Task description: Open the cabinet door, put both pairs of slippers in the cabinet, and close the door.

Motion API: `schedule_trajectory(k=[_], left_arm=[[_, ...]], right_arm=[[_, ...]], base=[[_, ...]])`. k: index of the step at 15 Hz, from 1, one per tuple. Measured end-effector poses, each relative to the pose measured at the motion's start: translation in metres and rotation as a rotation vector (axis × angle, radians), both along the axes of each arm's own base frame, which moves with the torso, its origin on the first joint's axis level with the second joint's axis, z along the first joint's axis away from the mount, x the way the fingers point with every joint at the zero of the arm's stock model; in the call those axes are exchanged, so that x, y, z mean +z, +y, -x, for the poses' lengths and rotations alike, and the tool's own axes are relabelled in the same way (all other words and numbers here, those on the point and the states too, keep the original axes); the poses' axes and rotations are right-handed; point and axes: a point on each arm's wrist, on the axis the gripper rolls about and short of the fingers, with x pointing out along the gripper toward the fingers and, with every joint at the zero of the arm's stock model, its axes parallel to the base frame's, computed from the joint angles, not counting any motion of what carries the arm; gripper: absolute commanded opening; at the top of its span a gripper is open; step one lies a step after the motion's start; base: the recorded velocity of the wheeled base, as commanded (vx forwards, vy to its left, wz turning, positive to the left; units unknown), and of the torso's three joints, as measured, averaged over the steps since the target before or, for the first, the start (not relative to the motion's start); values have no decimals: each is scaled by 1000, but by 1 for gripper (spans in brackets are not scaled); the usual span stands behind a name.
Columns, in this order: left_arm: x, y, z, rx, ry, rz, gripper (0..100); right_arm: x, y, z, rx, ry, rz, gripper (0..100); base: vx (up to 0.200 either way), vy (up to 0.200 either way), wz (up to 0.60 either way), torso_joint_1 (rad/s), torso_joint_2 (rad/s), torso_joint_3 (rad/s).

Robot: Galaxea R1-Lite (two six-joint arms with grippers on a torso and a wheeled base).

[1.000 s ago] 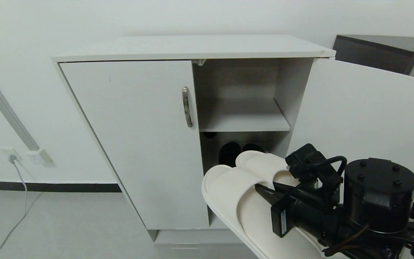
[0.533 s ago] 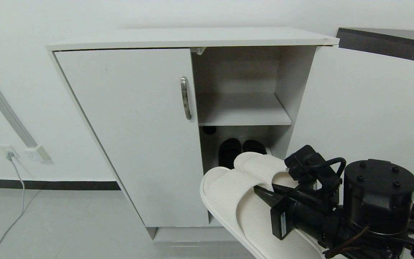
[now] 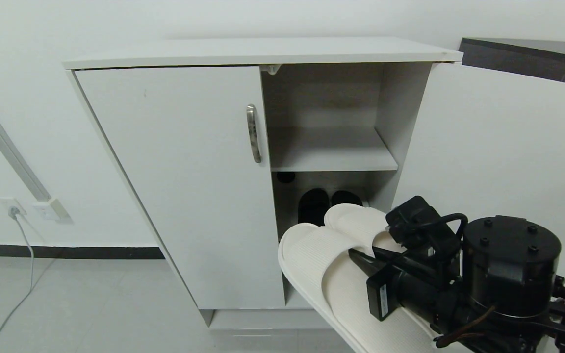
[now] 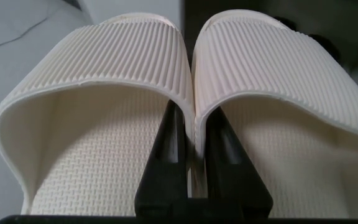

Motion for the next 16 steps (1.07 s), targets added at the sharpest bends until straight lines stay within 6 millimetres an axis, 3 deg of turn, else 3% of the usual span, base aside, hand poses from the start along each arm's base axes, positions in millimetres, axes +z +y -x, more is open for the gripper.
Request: schedule_trajectory(k=[7,12,14,16], left_arm=[[0,0,0,-1,0,-1,0],[0,0,0,-2,0,-3,0],[0,0,0,-2,0,-3,0],[0,0,0,-3,0,-3,0]], right_arm=[[1,30,-9,-361,102,10,0],[21,64,-25,-437,53,-31,0],[26,70,-29,-455,47,-26,0],[44,76,-34,-480,37,-29,0]], base=[[0,0,0,0,0,0],[0,0,0,0,0,0],[0,0,0,0,0,0],[0,0,0,0,0,0]])
